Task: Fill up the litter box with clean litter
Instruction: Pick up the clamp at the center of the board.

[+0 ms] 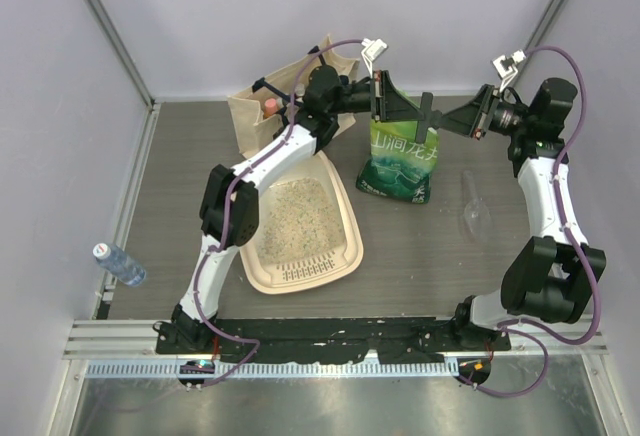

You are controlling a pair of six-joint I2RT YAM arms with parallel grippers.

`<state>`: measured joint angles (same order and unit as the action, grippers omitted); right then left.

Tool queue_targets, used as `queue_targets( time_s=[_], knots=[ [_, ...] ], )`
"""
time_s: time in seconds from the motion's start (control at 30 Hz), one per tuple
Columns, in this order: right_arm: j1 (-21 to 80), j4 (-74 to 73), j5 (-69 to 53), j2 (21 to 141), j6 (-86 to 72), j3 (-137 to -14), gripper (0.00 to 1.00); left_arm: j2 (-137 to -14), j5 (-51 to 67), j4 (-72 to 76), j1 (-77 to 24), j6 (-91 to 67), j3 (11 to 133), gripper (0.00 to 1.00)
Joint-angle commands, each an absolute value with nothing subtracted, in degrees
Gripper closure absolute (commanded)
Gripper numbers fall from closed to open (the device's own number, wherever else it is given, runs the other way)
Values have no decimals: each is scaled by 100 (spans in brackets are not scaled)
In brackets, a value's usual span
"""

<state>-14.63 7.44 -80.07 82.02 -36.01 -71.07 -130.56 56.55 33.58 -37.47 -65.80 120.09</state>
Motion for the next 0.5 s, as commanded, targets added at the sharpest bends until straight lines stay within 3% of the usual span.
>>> queue_targets(
  time_s=[0.0,0.47],
  knots=[
    [-1415,1002,-8200,8165,-3709,-7154,63,-13069,5590,3463,-3709,-6548,12287,100],
    [-1450,1169,-8156,8262,-3823,-7251,59,-13069,5643,3437,-3709,-6513,12252,100]
  ],
)
